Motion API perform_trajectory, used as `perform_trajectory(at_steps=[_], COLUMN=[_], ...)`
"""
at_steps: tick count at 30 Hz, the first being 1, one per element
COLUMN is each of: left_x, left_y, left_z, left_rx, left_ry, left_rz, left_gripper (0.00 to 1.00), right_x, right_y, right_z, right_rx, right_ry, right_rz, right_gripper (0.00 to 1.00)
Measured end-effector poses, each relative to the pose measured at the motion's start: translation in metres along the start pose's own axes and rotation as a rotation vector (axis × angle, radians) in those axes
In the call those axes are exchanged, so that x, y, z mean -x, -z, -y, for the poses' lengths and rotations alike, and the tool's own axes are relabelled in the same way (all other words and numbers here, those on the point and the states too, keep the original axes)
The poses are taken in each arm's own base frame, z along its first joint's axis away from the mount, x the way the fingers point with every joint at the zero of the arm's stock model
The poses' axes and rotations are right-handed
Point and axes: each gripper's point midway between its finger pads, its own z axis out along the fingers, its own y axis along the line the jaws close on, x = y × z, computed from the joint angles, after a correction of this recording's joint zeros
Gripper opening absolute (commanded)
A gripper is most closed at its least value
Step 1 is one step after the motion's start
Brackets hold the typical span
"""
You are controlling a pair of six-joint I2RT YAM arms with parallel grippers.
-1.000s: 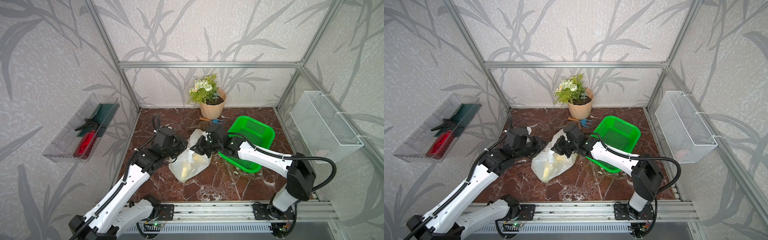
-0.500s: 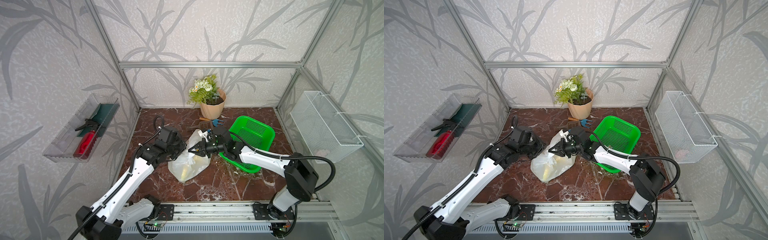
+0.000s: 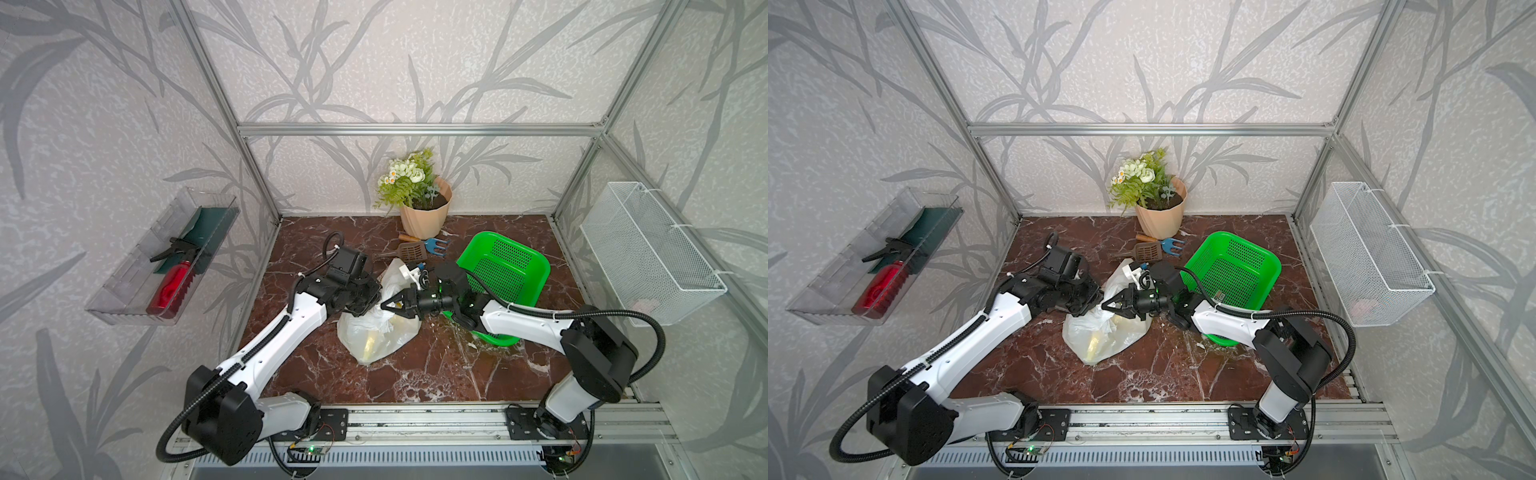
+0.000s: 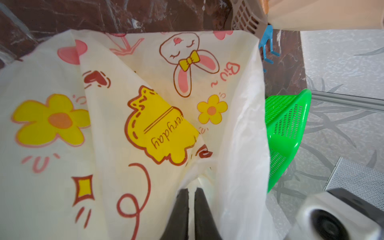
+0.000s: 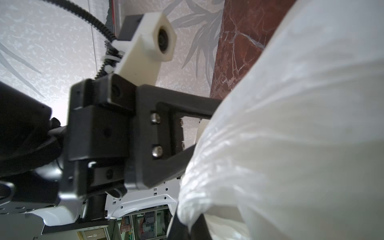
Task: Place the banana into a plastic bag & tie a knot
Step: Tie the plastic bag at the center of the board.
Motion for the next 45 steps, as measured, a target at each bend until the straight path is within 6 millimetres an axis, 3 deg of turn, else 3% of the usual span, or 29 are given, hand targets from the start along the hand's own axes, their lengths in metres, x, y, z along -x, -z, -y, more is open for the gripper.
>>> perform_trajectory(at_steps=[2, 5, 16, 22, 37, 45], left_x=[0.0, 0.002, -0.01, -0.018, -0.025, -0.025], left_y=[0.0, 0.0, -0.011, -0.01, -0.008, -0.01], left_z=[-0.002, -0.001, 0.006, 0.009, 0.003, 0.005], left_rx=[0.005, 0.004, -0.021, -0.036, -0.007, -0.009], left_ry=[0.003, 0.012, 0.054, 0.054, 0.043, 0.042], left_rz=[-0.007, -0.007, -0.11, -0.155, -0.199, -0.203], left_gripper=[0.27, 0.34, 0.44, 0.45, 0.4, 0.29], right_x=[0.001, 0.001, -0.003, -0.007, -0.003, -0.003], right_y=[0.0, 0.001, 0.004, -0.001, -0.001, -0.001], right_z=[-0.002, -0.001, 0.019, 0.034, 0.028, 0.024], right_rx=[0.013, 0.023, 0.031, 0.031, 0.059, 0.078], right_ry=[0.019, 0.046, 0.101, 0.141, 0.242, 0.259], right_rz=[-0.004, -0.012, -0.077, -0.123, -0.145, -0.151], right_gripper=[0.0, 0.0, 0.0, 0.0, 0.0, 0.0])
